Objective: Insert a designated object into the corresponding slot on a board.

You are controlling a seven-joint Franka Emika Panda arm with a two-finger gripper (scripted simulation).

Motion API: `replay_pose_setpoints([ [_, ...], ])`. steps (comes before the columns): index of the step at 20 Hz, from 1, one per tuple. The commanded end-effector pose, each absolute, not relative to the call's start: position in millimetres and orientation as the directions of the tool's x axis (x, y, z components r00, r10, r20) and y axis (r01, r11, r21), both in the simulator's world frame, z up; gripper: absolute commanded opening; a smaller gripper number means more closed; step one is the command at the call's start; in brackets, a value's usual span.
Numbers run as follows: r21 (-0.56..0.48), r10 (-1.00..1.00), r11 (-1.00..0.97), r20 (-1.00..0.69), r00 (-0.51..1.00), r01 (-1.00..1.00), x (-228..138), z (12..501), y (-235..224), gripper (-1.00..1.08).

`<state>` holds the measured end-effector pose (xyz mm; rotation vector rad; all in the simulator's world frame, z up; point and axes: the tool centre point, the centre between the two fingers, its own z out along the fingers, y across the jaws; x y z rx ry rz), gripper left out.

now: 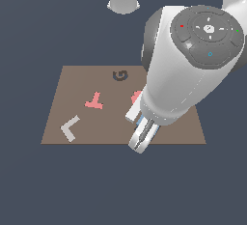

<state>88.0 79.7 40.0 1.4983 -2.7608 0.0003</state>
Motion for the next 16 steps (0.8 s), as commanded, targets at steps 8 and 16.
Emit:
replay_pose_setpoints([
  [8,0.0,-0.795,0.607,0.0,-0.607,-0.795,102.0,40.8,76.4,-1.0],
  [16,0.0,-0.794,0.608,-0.001,-0.608,-0.794,102.2,32.3,76.1,-1.0],
])
